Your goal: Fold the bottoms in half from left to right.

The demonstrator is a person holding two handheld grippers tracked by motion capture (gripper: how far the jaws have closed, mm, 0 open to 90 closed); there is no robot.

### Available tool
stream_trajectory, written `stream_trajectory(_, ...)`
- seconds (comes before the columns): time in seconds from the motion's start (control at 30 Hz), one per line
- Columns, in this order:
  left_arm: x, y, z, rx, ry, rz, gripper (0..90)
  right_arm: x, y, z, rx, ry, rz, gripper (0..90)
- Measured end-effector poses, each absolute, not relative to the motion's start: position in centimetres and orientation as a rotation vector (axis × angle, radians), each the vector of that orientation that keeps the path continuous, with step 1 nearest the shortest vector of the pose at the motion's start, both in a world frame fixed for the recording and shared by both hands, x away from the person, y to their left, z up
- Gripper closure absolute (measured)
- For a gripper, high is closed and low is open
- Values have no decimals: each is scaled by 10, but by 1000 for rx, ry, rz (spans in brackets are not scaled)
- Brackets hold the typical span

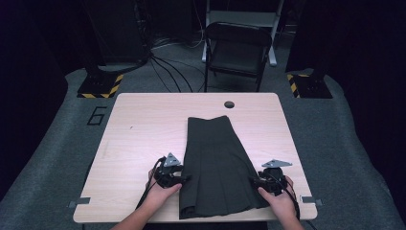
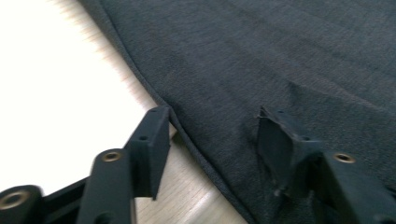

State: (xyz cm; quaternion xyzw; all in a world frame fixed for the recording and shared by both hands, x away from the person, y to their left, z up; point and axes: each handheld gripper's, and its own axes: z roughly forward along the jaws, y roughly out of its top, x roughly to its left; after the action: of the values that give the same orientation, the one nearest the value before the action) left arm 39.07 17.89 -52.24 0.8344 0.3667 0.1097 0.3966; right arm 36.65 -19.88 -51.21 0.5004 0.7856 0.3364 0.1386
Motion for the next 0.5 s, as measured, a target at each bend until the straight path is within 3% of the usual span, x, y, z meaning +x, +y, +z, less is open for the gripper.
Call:
stream_trajectory(0.23, 391, 178, -523, 2112, 915, 270, 588, 366, -197, -513, 1417, 2282, 968, 557)
stream_trajectory(0.5, 387, 170, -520, 2130, 891, 322, 779, 363, -184, -510, 1343, 2320, 931, 788)
